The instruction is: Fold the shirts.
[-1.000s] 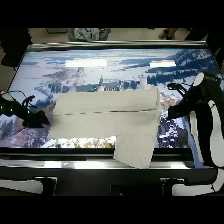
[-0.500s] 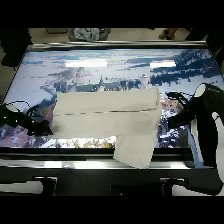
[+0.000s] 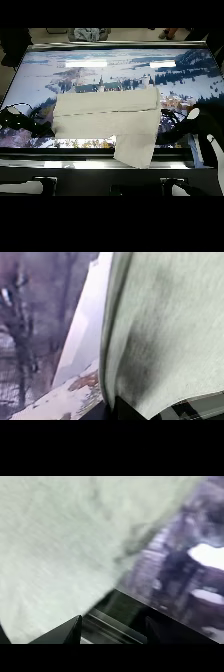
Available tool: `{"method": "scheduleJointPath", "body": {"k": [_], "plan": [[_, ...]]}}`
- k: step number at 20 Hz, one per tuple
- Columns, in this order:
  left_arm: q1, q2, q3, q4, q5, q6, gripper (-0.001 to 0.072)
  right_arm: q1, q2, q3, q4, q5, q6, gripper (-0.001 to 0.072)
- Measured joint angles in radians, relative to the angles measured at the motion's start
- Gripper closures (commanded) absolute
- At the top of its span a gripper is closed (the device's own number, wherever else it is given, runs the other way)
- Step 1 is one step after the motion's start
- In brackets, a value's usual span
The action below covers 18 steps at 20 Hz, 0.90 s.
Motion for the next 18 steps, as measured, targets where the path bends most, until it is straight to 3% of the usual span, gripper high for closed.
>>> {"method": "scheduleJointPath", "body": {"k": [1, 2, 4, 6, 7, 8, 13, 18], "plan": [[0.0, 0.002, -0.001, 0.002, 0.002, 0.003, 0.0679, 0.0, 0.004, -0.036, 0.029, -0.014, -0.004, 0.0224], [0.0, 0.004, -0.001, 0.004, 0.003, 0.006, 0.0679, 0.0, 0.006, -0.067, 0.051, -0.028, -0.006, 0.0282], [-0.001, 0.006, -0.002, 0.006, 0.006, 0.01, 0.0679, -0.001, 0.01, -0.122, 0.101, -0.058, -0.006, 0.0294], [-0.001, 0.007, -0.002, 0.008, 0.007, 0.016, 0.0679, 0.0, 0.012, -0.161, 0.16, -0.09, -0.006, 0.0433], [-0.002, 0.008, -0.002, 0.009, 0.008, 0.017, 0.0679, 0.0, 0.013, -0.176, 0.176, -0.114, -0.006, 0.0623], [-0.002, 0.008, -0.002, 0.01, 0.008, 0.019, 0.0679, 0.0, 0.012, -0.187, 0.182, -0.141, -0.006, 0.0667], [-0.002, 0.029, 0.003, 0.023, 0.031, 0.056, 0.0681, 0.0, 0.04, -0.173, 0.189, -0.2, -0.037, 0.067], [-0.002, 0.114, 0.073, 0.016, 0.066, 0.082, 0.0685, 0.0, 0.111, 0.013, 0.208, -0.162, -0.057, 0.0673]]}}
